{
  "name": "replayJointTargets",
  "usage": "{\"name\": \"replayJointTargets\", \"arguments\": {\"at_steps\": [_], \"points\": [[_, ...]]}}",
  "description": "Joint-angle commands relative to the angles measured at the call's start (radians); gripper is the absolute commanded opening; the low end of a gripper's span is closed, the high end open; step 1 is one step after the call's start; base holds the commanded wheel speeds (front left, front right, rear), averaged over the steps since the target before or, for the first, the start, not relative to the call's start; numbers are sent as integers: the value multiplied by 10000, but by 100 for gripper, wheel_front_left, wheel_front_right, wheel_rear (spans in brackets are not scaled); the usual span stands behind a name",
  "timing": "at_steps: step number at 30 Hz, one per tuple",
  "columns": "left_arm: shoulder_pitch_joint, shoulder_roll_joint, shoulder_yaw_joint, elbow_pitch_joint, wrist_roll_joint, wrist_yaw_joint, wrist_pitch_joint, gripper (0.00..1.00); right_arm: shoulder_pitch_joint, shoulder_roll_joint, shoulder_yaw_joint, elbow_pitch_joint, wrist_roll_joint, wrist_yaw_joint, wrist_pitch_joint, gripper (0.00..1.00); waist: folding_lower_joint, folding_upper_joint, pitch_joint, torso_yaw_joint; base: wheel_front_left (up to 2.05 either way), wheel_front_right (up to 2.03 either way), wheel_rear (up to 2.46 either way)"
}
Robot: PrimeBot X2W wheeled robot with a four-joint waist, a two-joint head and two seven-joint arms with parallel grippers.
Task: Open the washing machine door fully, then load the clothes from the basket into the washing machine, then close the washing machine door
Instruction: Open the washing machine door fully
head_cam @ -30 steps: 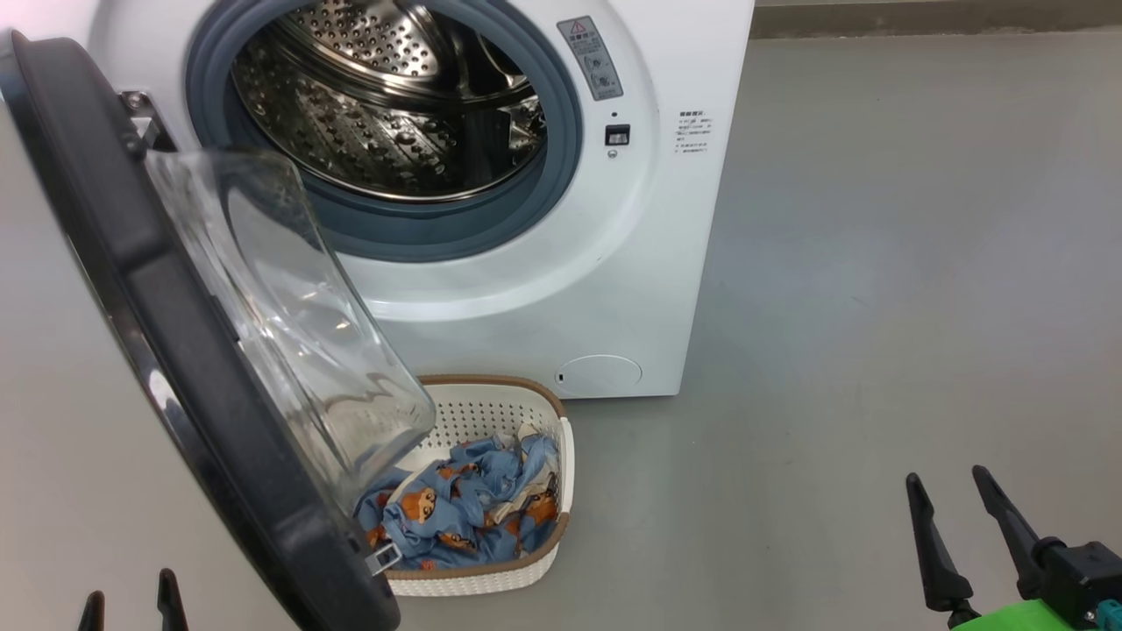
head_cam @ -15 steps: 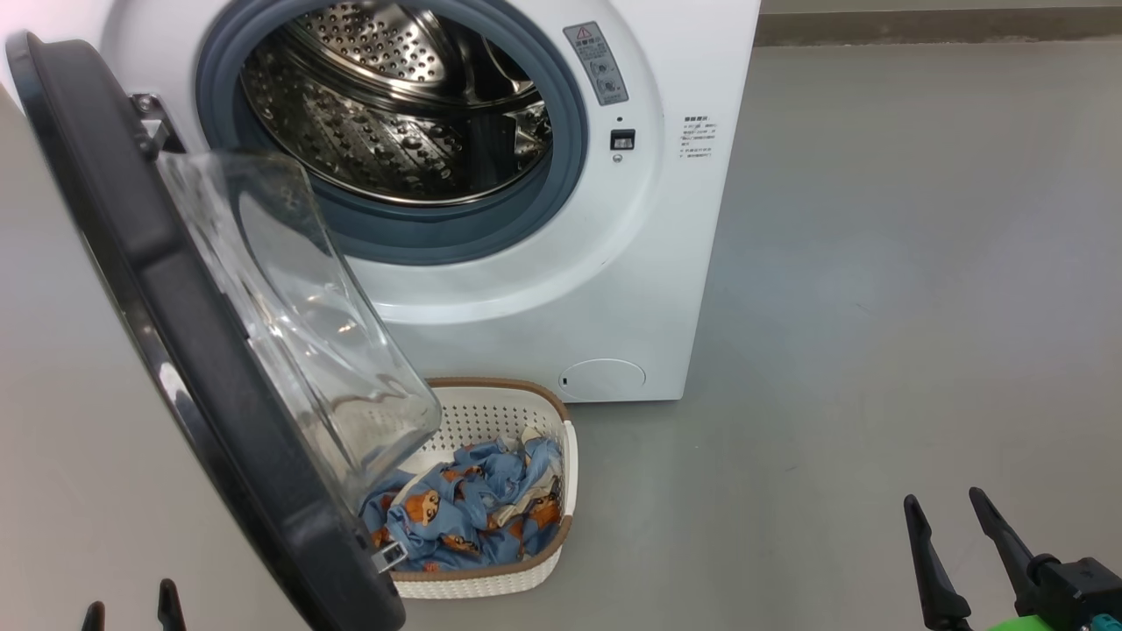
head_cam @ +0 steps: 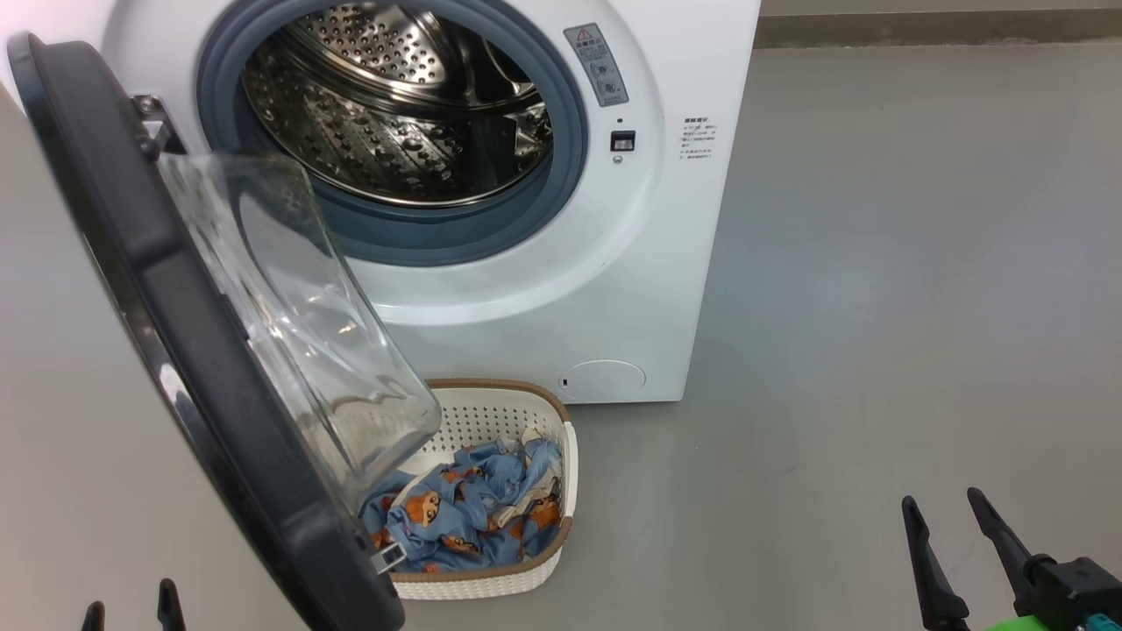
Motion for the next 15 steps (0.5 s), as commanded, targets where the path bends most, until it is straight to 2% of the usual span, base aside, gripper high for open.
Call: {"name": "replayJointTargets", "arguments": {"at_steps": [1,6,7,8,15], "points": [[-183,187,308,-260,46,-29,-94,100,-182,-116,177,-219,-40,16,-120,100,0,0,1,0,0,0,0],[-178,187,323,-284,51,-29,-94,100,-188,-87,189,-239,-49,16,-120,100,0,0,-9,11,0,0,0],[-174,187,304,-240,19,-29,-94,61,-188,-83,191,-240,-49,16,-120,100,0,0,-11,13,0,0,0],[-183,187,297,-227,6,-29,-94,0,-187,-77,191,-241,-50,16,-120,100,0,0,-13,17,0,0,0],[-243,187,476,-215,-35,-29,-94,0,-197,-72,236,-249,-65,16,-120,100,0,0,-29,55,0,0,0]]}}
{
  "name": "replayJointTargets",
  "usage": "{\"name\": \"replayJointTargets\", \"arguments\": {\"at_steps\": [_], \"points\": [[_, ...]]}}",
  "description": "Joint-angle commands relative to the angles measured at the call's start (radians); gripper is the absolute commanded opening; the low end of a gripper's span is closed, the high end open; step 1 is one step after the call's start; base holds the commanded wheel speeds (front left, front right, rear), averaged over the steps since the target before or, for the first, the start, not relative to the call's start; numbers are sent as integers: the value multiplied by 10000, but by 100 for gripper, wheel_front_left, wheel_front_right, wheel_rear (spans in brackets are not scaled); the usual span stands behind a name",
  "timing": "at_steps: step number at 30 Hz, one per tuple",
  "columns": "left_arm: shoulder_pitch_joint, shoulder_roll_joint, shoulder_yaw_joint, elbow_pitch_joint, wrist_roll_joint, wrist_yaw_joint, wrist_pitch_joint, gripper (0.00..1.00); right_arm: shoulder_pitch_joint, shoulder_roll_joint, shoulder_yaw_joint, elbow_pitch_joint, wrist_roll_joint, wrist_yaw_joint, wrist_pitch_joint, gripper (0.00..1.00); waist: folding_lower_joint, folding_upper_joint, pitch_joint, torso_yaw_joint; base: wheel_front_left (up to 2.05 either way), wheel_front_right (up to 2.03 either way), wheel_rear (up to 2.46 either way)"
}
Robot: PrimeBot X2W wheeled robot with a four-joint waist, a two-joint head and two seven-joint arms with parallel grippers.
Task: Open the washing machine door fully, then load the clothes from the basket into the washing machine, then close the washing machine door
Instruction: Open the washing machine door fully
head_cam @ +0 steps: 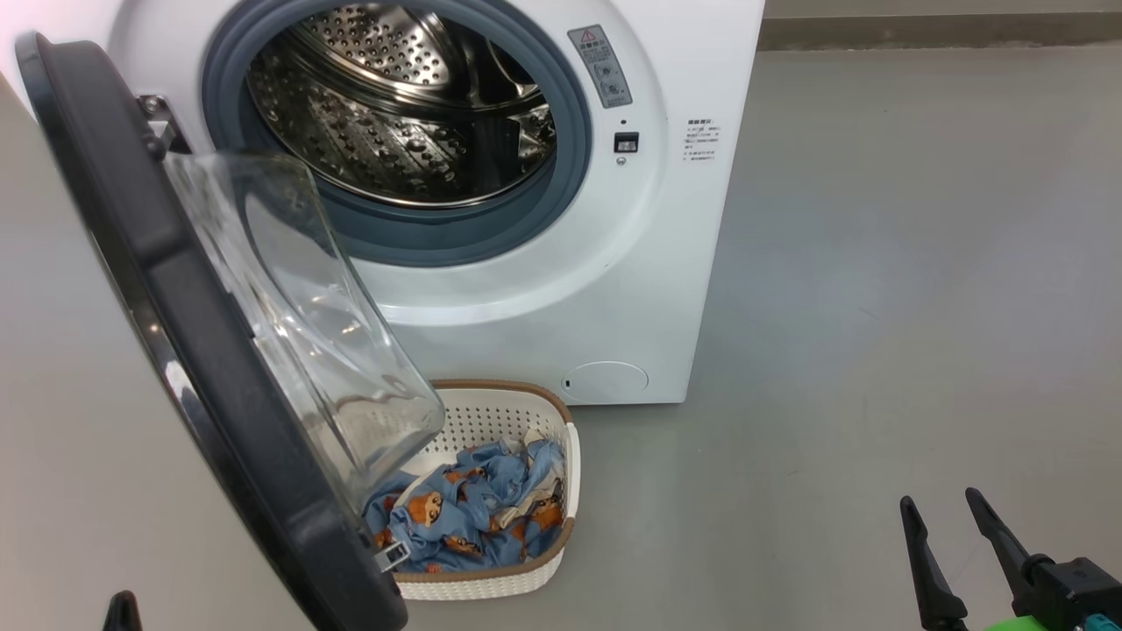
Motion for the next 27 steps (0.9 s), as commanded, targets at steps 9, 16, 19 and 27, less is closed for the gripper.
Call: {"name": "replayJointTargets", "arguments": {"at_steps": [9,16,19,27], "points": [[-551,187,959,-769,-543,350,-94,0,-146,-86,167,-270,-28,16,-120,100,1,0,-29,140,0,0,0],[-711,187,1183,-2444,-1087,751,-94,0,-137,-44,40,-332,-21,16,-120,100,1,0,-39,258,0,0,0],[-849,187,918,-3849,-1218,956,-94,0,-70,-62,22,-333,-32,16,-120,100,1,0,-43,408,0,0,0],[-1175,187,-543,-7554,-954,1586,-94,0,-97,-1,-5,-362,-48,16,-120,100,1,0,-41,701,0,0,0]]}}
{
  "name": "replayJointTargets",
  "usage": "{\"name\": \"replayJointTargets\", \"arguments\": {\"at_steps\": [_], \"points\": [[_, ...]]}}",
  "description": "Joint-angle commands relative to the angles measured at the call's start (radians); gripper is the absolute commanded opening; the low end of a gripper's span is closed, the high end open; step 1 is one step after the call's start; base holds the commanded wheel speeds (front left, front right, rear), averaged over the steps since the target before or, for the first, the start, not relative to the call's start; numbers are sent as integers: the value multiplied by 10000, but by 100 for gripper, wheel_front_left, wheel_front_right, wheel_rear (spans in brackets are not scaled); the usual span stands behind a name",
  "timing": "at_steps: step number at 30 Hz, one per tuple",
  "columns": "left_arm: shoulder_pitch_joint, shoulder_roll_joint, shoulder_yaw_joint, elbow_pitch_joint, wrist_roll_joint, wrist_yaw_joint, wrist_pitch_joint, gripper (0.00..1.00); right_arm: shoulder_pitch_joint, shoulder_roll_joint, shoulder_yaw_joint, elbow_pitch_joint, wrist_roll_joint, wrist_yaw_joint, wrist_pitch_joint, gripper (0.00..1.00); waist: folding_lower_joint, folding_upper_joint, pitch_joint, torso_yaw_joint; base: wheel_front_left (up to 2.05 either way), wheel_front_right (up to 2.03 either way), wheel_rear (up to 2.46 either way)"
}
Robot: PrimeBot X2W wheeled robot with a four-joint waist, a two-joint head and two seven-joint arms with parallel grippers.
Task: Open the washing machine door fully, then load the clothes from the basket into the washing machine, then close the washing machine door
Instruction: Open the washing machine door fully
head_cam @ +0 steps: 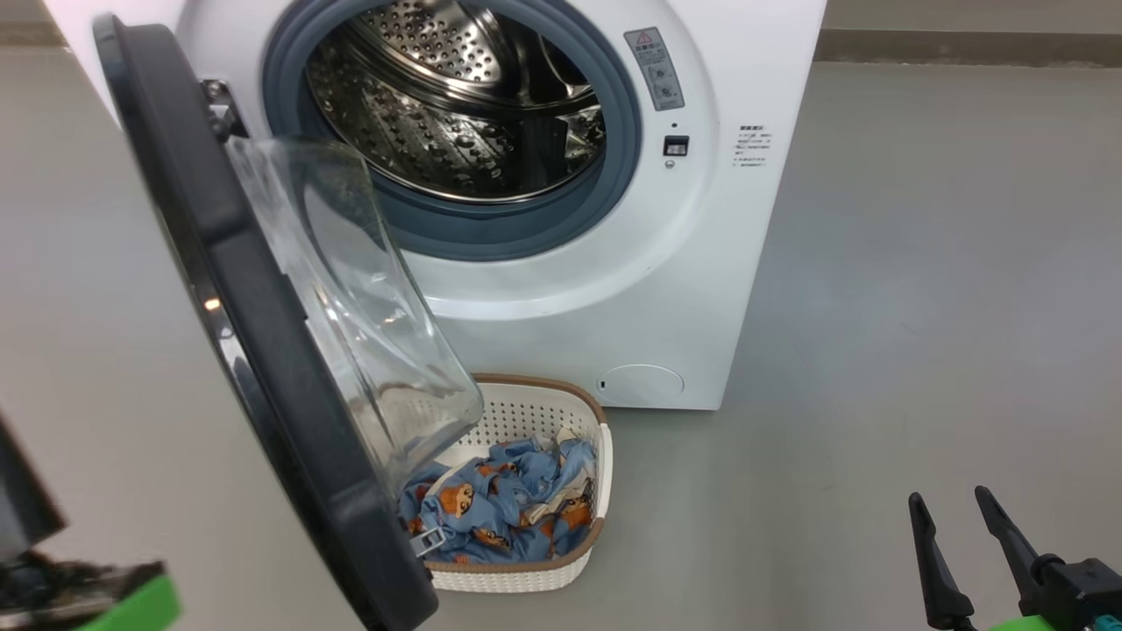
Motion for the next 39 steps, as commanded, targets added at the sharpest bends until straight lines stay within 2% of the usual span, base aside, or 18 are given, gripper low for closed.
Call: {"name": "replayJointTargets", "arguments": {"at_steps": [1,4,7,11,19,27,39], "points": [[-331,177,-132,-708,135,60,-46,0,-111,-100,257,-263,-35,16,-120,100,0,-1,-1,61,0,0,0],[-224,177,-1078,-1597,171,35,-46,0,-159,-67,259,-286,-2,16,-120,100,0,-1,26,115,0,0,0],[-33,177,-2083,-2020,292,-227,14,0,-170,-27,225,-311,19,16,-120,100,0,-1,42,201,0,0,0],[82,177,-3481,-2418,157,-454,665,0,-144,34,184,-302,27,16,-120,100,0,-1,67,311,0,0,0],[474,184,-5813,-2362,-1465,-761,2585,0,-215,118,127,-223,92,16,-120,100,0,-1,177,485,0,0,0],[661,360,-6166,-1249,-1796,-367,3816,0,-377,172,74,-169,128,16,-120,100,0,-1,250,608,0,0,0],[546,463,-5815,442,-1547,100,3936,0,-378,243,110,-142,152,16,-120,100,0,-1,304,730,0,0,0]]}}
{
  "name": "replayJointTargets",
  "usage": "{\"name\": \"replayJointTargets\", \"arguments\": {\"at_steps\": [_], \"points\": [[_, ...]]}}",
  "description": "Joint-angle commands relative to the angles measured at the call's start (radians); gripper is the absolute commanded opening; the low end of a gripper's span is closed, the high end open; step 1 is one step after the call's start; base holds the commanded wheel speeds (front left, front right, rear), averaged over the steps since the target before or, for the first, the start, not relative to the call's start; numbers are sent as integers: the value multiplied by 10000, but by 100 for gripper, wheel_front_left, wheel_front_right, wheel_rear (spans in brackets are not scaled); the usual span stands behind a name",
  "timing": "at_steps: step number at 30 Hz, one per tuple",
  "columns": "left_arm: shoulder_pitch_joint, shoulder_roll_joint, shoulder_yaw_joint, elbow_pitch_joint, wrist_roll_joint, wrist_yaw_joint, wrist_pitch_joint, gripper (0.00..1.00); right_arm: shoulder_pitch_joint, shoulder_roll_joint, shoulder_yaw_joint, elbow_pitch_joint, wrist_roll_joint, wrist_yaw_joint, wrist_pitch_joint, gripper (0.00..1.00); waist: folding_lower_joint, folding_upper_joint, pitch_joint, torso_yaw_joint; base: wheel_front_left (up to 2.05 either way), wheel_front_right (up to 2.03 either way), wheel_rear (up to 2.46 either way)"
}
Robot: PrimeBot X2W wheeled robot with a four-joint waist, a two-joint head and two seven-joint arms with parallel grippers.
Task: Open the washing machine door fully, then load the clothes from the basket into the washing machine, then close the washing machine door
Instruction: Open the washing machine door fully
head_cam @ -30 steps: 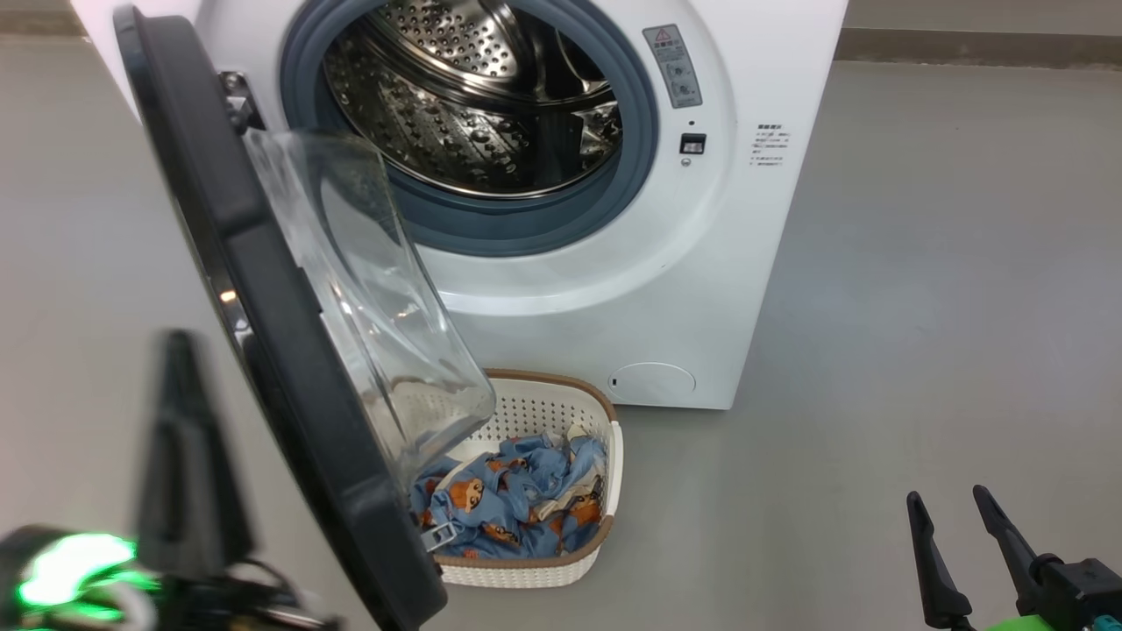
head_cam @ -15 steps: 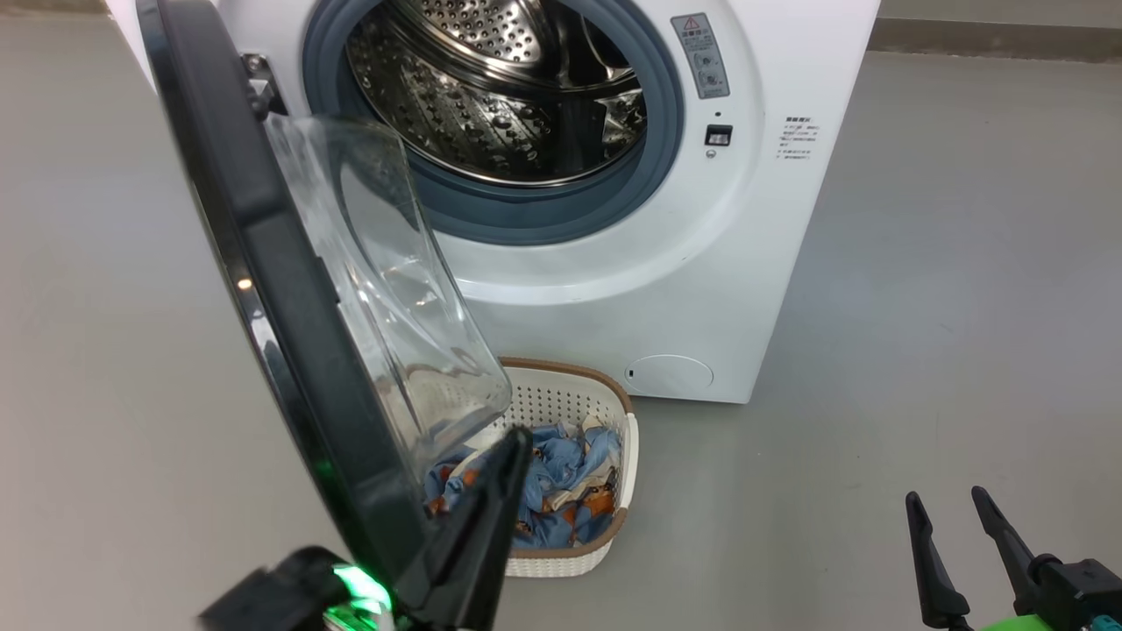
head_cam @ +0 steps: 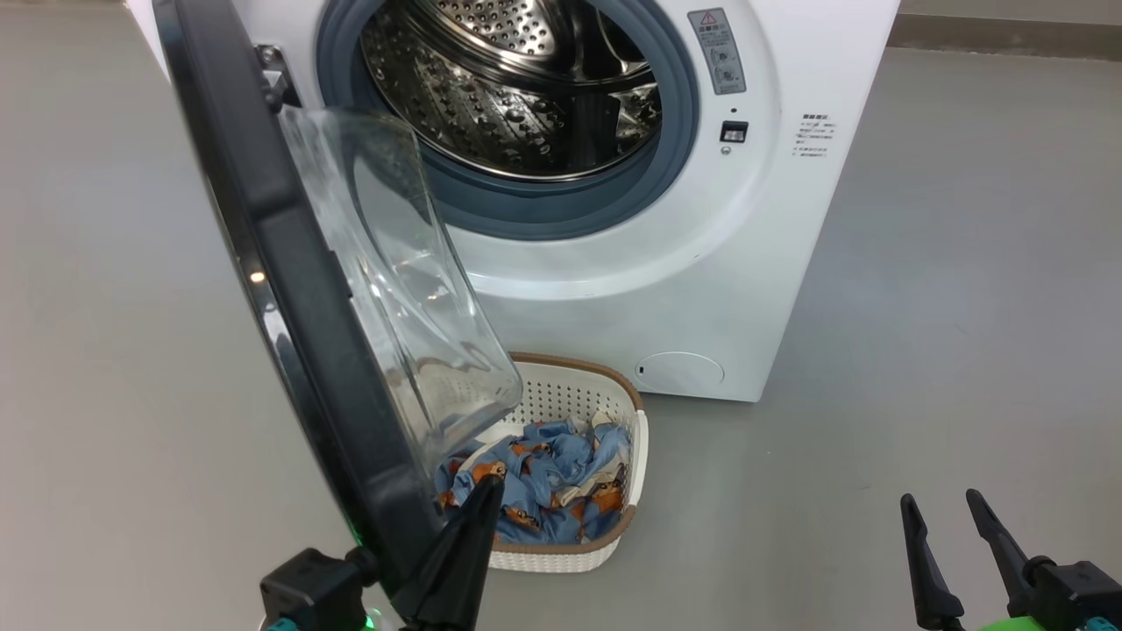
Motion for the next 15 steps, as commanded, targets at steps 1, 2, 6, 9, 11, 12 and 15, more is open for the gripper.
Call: {"name": "replayJointTargets", "arguments": {"at_steps": [1,2,6,9,11,12,15], "points": [[-290,63,337,-187,89,69,-35,0,-331,-117,194,-213,131,16,-120,100,0,0,10,20,0,0,0],[-300,60,334,-132,99,93,-31,0,-323,-115,182,-221,128,16,-120,100,0,0,27,46,0,0,0],[-375,82,330,-78,250,216,-6,0,-311,-139,139,-213,122,16,-120,100,0,0,107,212,0,0,0],[-402,96,376,-68,342,353,16,0,-335,-140,98,-210,118,16,-120,100,0,0,166,363,0,0,0],[-422,102,389,-36,392,427,40,0,-348,-133,81,-203,113,16,-120,100,0,0,181,475,0,0,0],[-435,106,400,-11,426,465,42,0,-351,-129,81,-197,110,16,-120,100,0,0,185,535,0,0,0],[-476,107,447,118,493,579,33,0,-360,-108,60,-179,120,16,-120,100,0,0,172,716,0,0,0]]}}
